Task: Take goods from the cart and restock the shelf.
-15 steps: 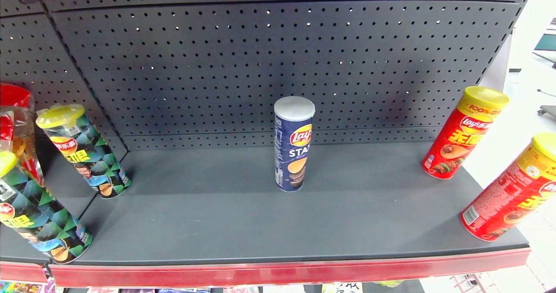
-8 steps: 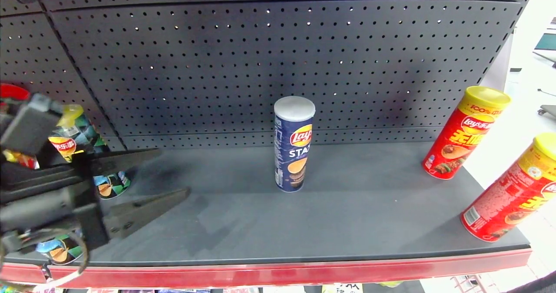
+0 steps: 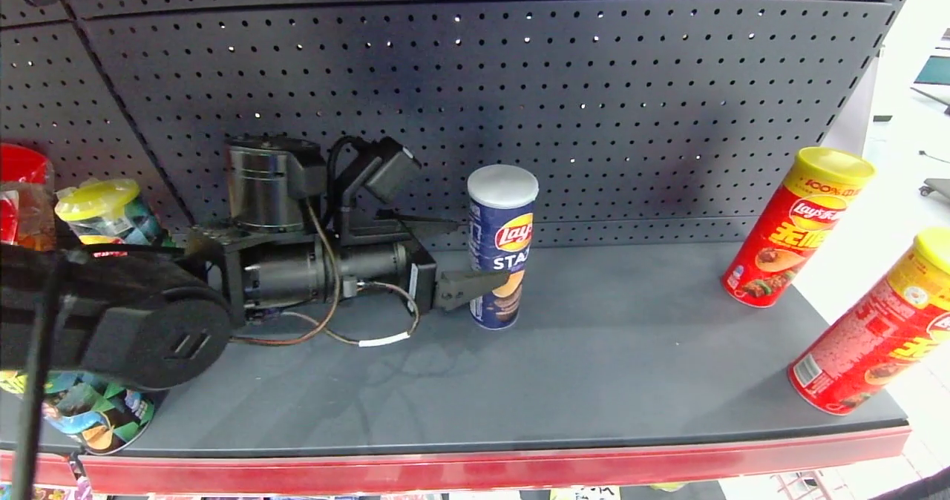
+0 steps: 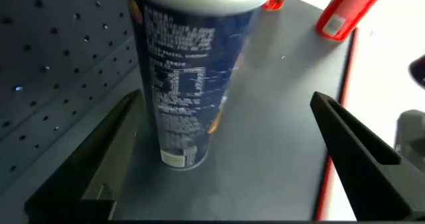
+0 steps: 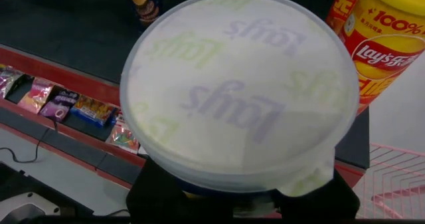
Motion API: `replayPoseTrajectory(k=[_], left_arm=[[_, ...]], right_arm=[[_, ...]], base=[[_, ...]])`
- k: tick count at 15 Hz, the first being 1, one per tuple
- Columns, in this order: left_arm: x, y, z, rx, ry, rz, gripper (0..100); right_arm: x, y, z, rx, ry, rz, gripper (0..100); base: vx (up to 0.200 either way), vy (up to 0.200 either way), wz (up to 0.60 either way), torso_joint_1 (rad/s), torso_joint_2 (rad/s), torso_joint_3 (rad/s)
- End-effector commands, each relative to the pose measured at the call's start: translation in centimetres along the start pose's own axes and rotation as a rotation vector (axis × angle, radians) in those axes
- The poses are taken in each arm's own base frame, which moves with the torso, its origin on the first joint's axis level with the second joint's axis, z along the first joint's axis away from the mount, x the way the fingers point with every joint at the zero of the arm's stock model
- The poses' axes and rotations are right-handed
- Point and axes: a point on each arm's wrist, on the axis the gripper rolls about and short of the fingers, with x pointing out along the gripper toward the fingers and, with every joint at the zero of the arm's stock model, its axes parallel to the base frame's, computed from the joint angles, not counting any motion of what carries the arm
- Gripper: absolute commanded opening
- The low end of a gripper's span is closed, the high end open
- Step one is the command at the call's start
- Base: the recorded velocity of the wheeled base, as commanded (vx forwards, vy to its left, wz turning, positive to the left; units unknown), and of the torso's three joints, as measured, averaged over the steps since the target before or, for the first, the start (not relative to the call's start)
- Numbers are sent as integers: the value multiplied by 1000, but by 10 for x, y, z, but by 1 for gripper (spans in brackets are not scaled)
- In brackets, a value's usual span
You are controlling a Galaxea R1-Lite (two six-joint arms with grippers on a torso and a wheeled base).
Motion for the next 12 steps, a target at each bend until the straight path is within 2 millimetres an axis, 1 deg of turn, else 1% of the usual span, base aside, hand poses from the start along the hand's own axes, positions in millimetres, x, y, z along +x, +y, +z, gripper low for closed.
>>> replayPoseTrajectory(k=[1,4,6,9,12], left_arm=[[17,8,-14,-14,40,-5,100],[15,14,-13,2,35,21,100],[15,18,-5,14,14,44,100],[21,23,6,30,-15,50,100],[27,27,10,37,-29,58,100]], right_arm=[[0,0,0,0,0,1,0],[0,0,-1,20,3,1,0],[0,0,-1,20,3,2,0],[0,0,-1,22,4,1,0],[0,0,-1,23,3,2,0]], base=[[0,0,0,0,0,0],[0,0,0,0,0,0],[0,0,0,0,0,0],[0,0,0,0,0,0],[0,0,0,0,0,0]])
